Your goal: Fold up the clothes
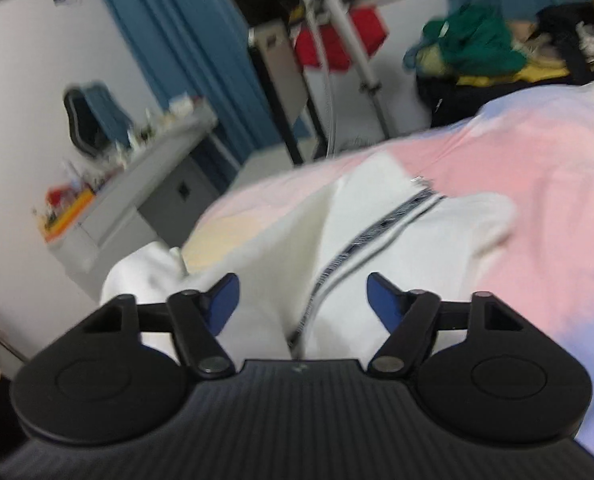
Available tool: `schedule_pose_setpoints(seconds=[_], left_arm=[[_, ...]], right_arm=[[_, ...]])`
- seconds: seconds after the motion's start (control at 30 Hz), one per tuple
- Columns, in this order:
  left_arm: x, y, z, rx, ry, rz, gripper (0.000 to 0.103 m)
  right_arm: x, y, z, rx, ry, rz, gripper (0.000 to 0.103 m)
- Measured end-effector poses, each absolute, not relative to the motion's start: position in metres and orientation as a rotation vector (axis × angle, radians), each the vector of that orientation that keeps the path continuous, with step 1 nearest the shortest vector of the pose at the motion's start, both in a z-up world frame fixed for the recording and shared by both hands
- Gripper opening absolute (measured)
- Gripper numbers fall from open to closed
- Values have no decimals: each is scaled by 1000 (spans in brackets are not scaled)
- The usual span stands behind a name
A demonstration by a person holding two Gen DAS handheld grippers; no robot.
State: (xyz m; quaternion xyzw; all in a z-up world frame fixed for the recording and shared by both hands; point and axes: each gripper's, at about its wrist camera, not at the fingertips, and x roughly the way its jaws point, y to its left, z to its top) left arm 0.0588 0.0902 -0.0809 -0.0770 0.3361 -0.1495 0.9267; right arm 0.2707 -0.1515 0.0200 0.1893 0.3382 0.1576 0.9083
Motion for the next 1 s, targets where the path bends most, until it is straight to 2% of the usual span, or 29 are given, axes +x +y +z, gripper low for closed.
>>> schedule_pose_setpoints(seconds=[0.17,0.23,0.3,0.33,0.6,0.77,0.87,1.0], left_arm=[[69,91,-90,-180,710,-343,5],[73,92,-93,-196,716,-358,5],[74,95,-94,-215,707,-374,5],[73,96,-94,-224,698,-383,5],[65,107,-85,-272,630,-414,5],[52,108,-74,-249,555,-440,5],[47,105,-74,-227,557,-432,5],[42,108,-78,-221,591,-395,5]], right_arm=[[330,-111,16,344,778,331,67],[346,-97,7,296,825,290,57],[355,-90,-1,257,868,251,10],[359,-86,-5,237,889,231,8],[299,-144,36,277,651,128,6],[217,-219,52,373,472,-1,6],[174,-266,38,483,514,-68,6],[135,-314,-7,702,708,-27,6]])
